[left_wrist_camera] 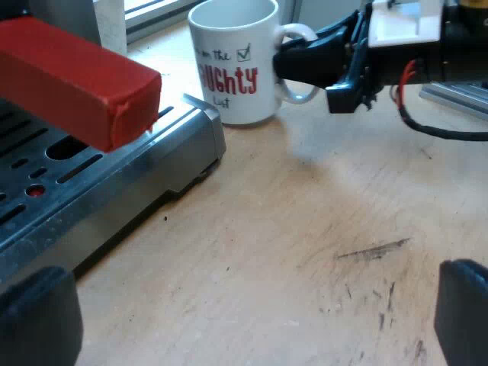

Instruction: Remove mug from coffee machine

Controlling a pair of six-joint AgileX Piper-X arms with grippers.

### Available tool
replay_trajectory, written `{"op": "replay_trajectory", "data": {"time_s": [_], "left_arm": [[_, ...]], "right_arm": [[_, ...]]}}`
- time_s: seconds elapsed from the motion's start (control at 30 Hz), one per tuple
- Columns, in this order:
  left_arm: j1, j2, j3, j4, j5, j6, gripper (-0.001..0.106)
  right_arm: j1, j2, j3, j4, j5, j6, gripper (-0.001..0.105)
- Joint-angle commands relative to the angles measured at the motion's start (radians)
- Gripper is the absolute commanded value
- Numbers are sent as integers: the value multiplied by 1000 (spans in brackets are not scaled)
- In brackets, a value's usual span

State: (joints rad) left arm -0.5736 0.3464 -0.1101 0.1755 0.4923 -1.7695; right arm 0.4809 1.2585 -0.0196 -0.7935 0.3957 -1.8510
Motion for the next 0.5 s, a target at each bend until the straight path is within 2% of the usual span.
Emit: {"op": "replay_trajectory", "data": {"time_s": [0.03, 0.3, 0.5], "left_arm": [[-4, -2, -3, -15, -8, -5, 95], [-4, -2, -3, -15, -8, -5, 95], [-4, -2, -3, -15, -8, -5, 95]], "right_arm": [[-4, 48, -24, -101, 3, -18, 0], [-4, 179, -100, -116, 3, -12, 0], [-4, 186, -102, -116, 8, -6, 0]]}}
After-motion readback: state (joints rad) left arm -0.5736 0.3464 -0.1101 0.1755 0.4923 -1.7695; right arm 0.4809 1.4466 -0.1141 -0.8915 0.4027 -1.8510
